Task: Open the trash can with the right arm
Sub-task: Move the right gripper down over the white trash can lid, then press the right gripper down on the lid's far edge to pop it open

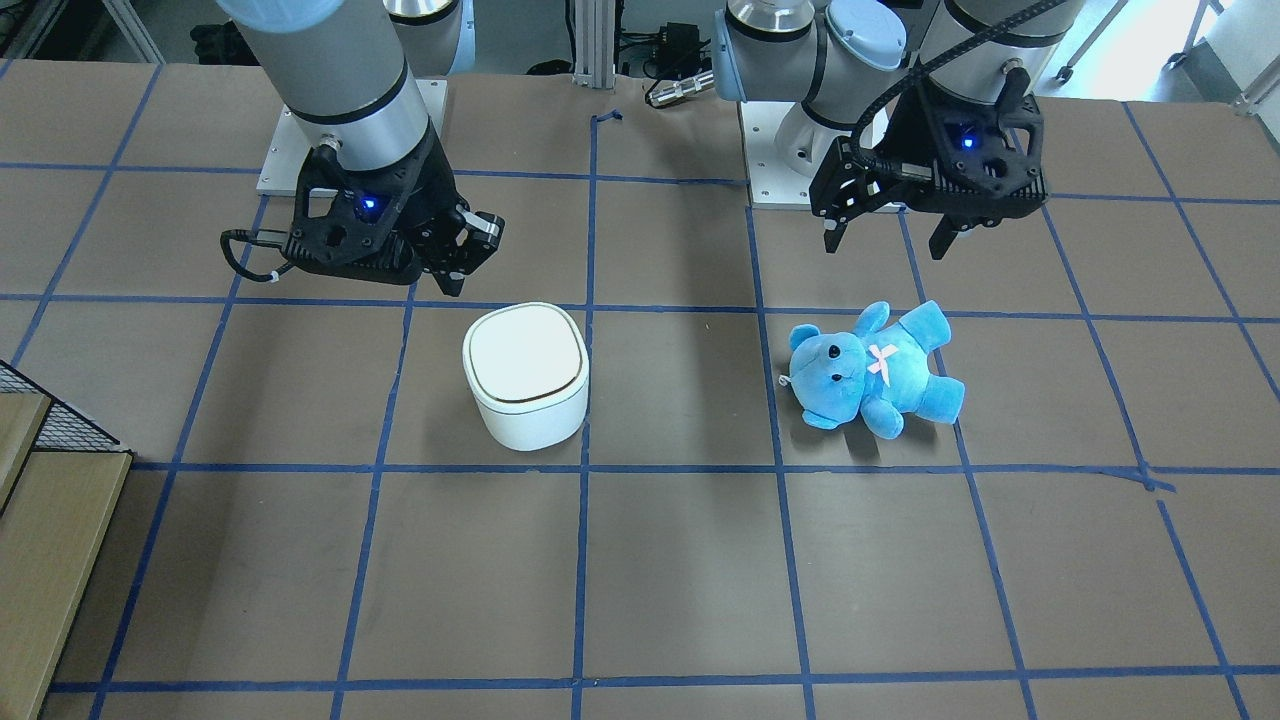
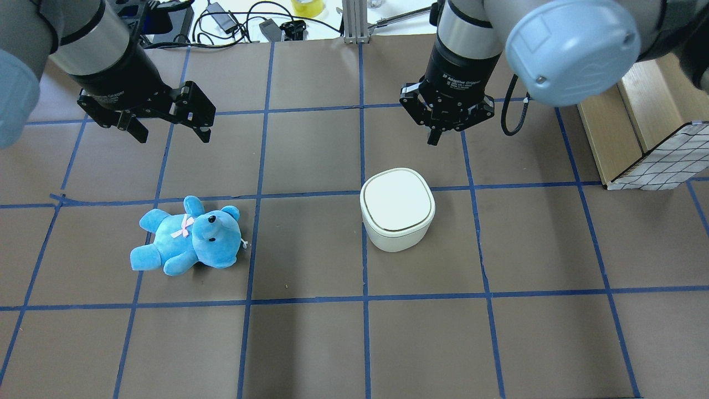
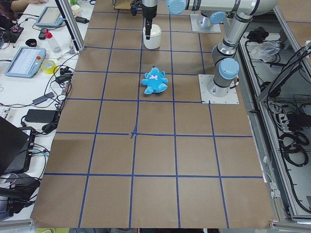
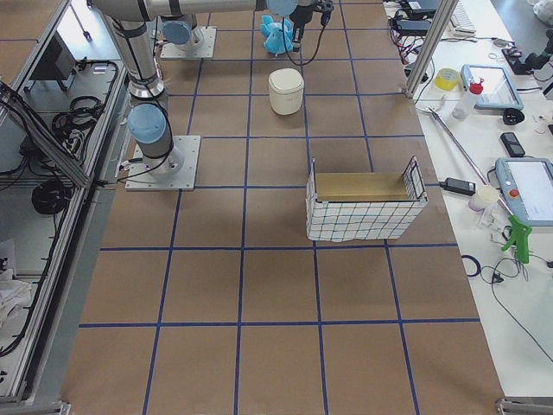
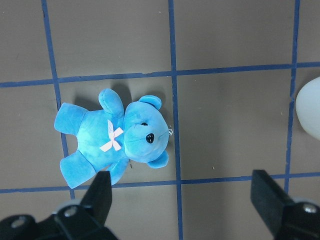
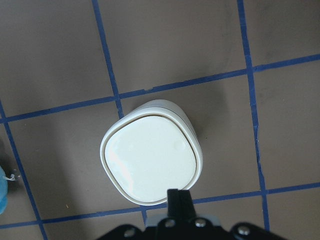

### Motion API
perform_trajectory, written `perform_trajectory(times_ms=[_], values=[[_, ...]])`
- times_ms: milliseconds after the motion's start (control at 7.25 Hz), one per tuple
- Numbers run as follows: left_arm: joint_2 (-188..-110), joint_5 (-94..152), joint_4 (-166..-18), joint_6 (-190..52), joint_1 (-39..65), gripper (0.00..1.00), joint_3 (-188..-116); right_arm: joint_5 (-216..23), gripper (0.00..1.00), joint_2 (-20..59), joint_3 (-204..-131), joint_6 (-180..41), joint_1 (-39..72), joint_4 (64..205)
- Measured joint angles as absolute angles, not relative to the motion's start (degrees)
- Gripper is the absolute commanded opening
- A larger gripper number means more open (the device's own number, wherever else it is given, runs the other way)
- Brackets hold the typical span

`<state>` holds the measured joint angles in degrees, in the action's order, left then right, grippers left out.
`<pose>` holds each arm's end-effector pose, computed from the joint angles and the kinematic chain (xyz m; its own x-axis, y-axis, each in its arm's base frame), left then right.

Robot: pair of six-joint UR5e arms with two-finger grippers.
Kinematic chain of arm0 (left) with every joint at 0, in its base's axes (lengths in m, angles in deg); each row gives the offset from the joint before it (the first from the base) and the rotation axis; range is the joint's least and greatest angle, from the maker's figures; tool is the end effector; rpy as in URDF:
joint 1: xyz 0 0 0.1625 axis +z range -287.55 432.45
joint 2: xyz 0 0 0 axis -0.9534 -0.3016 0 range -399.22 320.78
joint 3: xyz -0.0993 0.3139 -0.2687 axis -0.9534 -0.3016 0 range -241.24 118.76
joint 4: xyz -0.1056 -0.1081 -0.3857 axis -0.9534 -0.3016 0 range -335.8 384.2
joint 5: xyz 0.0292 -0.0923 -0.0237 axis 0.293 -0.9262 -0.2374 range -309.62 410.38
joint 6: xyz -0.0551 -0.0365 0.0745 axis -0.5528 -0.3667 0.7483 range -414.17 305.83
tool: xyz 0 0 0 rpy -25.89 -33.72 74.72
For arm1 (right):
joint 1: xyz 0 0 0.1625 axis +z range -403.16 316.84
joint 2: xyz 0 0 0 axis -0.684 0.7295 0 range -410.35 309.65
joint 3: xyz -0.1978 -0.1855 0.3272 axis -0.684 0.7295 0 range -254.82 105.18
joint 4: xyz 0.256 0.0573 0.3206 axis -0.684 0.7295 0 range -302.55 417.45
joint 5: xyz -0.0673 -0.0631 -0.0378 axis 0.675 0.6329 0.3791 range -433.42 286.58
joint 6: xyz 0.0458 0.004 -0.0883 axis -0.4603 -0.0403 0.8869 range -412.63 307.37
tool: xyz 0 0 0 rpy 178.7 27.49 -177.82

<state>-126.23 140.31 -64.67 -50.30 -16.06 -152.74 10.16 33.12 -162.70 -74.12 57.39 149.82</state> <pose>-0.1210 -0.4773 0.5021 -0.9991 0.0413 -0.0018 0.0414 0.9981 -0.0458 0.2400 -0.5000 0.4522 -0.9767 0.1943 -0.0910 0.1880 0.9794 0.0740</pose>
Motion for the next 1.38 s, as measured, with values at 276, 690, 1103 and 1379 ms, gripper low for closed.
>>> perform_trajectory(times_ms=[276, 690, 1103, 1379], values=[[-126.23, 140.37, -64.68, -50.3, -16.06, 1.0, -152.74, 10.49, 0.0, 33.4, -168.68, -75.87, 57.46, 155.88], [-126.23, 140.36, -64.66, -50.3, -16.06, 1.0, -152.73, 10.02, 0.0, 32.99, -174.15, -78.03, 59.16, 162.4], [-126.24, 140.34, -64.66, -50.3, -16.06, 1.0, -152.74, 9.41, 0.0, 32.15, -177.15, -78.57, 60.97, 167.2], [-126.23, 140.37, -64.66, -50.3, -16.06, 1.0, -152.74, 9.4, 0.0, 31.68, -177.46, -78.33, 61.06, 167.83]])
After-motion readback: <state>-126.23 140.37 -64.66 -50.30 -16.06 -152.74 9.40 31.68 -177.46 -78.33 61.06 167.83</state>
